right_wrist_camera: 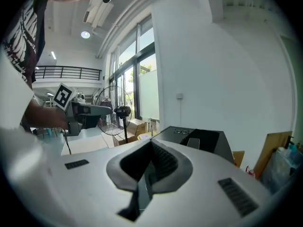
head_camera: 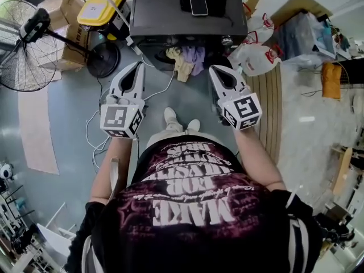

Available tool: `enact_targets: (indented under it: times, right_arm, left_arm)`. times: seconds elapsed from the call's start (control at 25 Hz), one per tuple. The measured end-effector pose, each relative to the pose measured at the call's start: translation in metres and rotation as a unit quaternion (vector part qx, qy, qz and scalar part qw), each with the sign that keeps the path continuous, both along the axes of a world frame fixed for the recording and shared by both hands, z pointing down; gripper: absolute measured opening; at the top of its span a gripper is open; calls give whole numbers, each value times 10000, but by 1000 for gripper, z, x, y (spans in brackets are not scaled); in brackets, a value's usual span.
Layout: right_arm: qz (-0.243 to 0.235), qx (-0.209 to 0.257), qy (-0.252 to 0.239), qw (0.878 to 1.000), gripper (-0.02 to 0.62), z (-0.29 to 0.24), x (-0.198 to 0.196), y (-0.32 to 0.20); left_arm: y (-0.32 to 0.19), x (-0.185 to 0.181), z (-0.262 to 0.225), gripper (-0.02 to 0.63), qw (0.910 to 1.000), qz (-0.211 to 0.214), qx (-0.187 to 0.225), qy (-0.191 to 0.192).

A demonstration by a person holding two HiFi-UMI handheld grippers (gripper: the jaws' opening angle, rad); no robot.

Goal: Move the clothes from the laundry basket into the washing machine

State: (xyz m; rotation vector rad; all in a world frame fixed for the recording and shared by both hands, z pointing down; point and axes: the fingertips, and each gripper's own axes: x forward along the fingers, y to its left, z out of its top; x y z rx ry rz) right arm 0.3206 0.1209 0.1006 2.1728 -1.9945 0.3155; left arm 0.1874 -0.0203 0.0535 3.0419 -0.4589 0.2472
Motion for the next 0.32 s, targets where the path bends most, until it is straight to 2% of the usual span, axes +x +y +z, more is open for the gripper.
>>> enact_targets:
  times: [0.32]
  right_arm:
    - [-180, 174, 49, 9997, 3, -19, -13, 14]
  left_arm:
    - [26, -3, -10, 5, 9999, 7, -149, 88]
